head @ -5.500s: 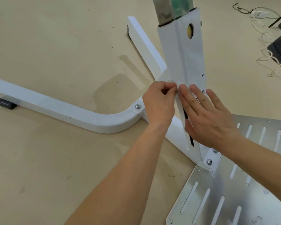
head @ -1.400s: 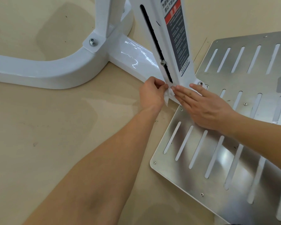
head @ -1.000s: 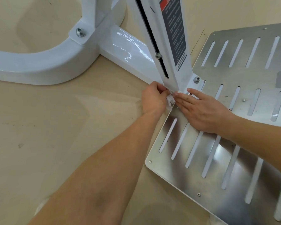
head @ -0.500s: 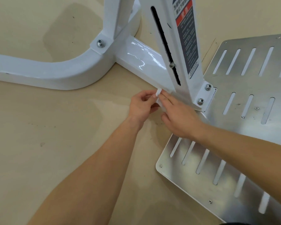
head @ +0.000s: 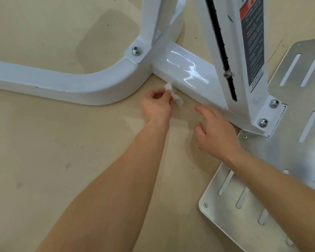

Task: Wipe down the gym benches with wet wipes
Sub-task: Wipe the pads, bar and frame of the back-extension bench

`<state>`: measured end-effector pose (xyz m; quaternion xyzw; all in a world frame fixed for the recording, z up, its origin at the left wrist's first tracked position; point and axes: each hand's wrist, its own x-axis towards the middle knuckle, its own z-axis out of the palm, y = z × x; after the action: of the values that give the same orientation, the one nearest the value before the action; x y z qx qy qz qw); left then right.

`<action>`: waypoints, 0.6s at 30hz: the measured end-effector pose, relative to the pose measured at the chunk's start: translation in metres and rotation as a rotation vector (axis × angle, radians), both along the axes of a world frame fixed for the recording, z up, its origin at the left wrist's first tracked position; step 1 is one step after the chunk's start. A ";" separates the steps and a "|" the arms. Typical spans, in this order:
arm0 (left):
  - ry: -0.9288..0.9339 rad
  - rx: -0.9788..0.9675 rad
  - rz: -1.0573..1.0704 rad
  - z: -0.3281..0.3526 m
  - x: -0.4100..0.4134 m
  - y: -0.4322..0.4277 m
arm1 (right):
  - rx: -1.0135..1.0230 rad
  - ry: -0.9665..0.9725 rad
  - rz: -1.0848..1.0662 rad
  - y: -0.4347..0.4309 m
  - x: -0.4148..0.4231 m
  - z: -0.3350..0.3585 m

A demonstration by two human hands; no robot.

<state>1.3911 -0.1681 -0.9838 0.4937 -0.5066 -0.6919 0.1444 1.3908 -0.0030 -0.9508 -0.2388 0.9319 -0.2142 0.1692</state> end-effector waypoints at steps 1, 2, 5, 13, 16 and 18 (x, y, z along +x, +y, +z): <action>0.013 -0.029 0.032 -0.001 -0.008 -0.003 | -0.005 -0.003 -0.005 0.000 -0.001 -0.002; 0.021 -0.063 0.057 -0.002 -0.016 -0.008 | -0.011 -0.004 -0.001 -0.002 -0.002 -0.004; -0.013 -0.161 0.125 -0.004 -0.036 -0.023 | -0.053 -0.008 0.004 -0.008 -0.004 -0.013; 0.013 -0.152 -0.056 -0.018 -0.030 -0.002 | -0.117 -0.041 -0.072 -0.002 0.004 -0.025; -0.014 -0.239 -0.011 -0.011 -0.035 -0.024 | -0.090 -0.059 -0.081 0.003 0.002 -0.024; -0.055 -0.283 0.030 -0.011 -0.041 -0.044 | -0.070 -0.066 -0.088 0.005 0.001 -0.025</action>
<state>1.3504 -0.2122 -0.9945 0.4946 -0.5953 -0.5978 0.2089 1.3917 0.0016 -0.9763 -0.1960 0.9274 -0.2617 0.1819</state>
